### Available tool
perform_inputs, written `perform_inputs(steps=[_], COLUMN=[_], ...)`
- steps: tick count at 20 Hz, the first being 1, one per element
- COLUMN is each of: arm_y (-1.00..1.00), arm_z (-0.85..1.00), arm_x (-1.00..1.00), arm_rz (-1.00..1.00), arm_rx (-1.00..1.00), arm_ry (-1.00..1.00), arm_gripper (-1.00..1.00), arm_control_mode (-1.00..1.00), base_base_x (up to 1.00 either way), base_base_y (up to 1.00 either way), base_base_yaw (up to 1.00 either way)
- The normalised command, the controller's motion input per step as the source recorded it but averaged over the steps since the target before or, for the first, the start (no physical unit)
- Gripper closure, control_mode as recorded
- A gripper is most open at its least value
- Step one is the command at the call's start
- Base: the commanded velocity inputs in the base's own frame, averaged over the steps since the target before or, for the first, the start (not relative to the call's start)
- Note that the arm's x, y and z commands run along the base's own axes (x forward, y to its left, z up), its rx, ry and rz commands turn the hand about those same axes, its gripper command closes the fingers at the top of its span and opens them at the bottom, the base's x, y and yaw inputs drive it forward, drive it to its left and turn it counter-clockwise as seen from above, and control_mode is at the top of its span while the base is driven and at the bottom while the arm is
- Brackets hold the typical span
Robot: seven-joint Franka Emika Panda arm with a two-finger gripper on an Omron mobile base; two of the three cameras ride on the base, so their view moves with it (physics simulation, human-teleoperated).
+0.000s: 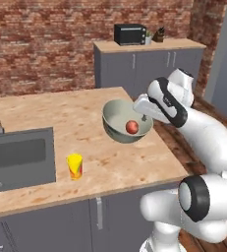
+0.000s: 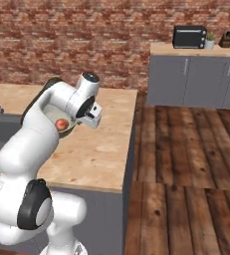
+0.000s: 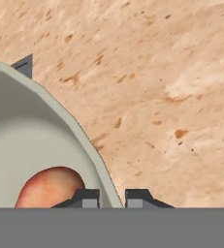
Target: Move the cup from next to the sink to the open cabinet. Then, move the bowl with the peach to the fridge to clear the area for faucet cleaning.
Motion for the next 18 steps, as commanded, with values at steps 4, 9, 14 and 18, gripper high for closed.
perform_inputs(steps=[4,9,14,18], arm_y=[0.00,0.00,0.00,0.00], arm_z=[0.00,0.00,0.00,0.00], arm_x=[0.00,0.00,0.00,0.00], arm_rz=[0.00,0.00,0.00,0.00], arm_rx=[0.00,0.00,0.00,0.00], arm_ry=[0.00,0.00,0.00,0.00], arm_gripper=[1.00,1.00,1.00,1.00], arm_control_mode=[1.00,1.00,1.00,1.00], base_base_x=[-0.41,-0.20,0.00,0.00], base_base_y=[0.00,0.00,0.00,0.00], base_base_yaw=[0.86,0.95,1.00,1.00])
